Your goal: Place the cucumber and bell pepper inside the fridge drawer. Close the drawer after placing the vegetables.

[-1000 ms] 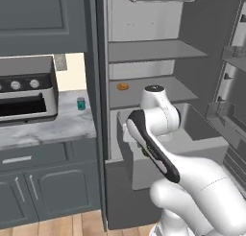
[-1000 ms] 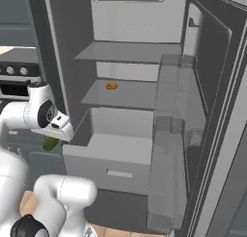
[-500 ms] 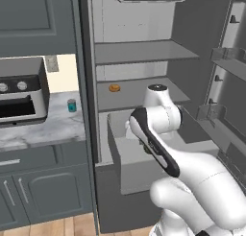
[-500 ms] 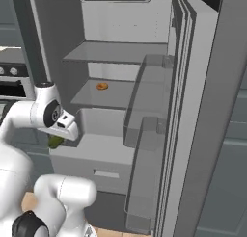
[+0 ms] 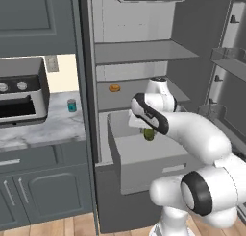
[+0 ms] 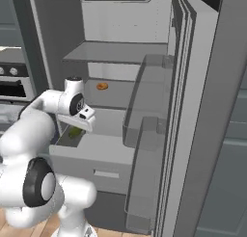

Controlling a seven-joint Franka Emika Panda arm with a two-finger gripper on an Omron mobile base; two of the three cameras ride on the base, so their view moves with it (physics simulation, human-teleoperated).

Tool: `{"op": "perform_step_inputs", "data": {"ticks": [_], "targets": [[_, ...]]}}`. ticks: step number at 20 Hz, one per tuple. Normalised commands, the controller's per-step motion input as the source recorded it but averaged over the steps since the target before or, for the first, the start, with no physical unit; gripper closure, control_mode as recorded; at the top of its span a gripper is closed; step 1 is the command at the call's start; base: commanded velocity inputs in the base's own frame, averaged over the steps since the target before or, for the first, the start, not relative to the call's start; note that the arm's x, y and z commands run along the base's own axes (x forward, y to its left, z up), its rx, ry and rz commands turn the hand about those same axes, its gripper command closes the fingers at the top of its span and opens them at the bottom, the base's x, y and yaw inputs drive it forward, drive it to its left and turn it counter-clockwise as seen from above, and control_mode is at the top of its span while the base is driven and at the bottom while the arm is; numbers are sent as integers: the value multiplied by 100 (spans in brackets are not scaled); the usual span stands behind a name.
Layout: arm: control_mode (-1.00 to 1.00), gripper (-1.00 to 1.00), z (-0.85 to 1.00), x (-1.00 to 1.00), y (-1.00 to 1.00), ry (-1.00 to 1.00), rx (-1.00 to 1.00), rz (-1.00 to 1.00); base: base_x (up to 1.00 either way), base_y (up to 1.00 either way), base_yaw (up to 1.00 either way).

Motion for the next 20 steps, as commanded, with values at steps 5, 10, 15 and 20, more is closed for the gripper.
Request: {"op": "perform_step_inputs", "data": {"ticks": [5,10,15,20], "targets": [[-100,100,-71,67,-31,2,0,-1,0,0,0],[-100,100,-71,43,-22,-2,0,-1,0,0,0],[-100,100,-72,-5,-40,-7,0,0,0,0,0],[-100,100,-72,-11,-51,0,0,2,0,0,0]]}}
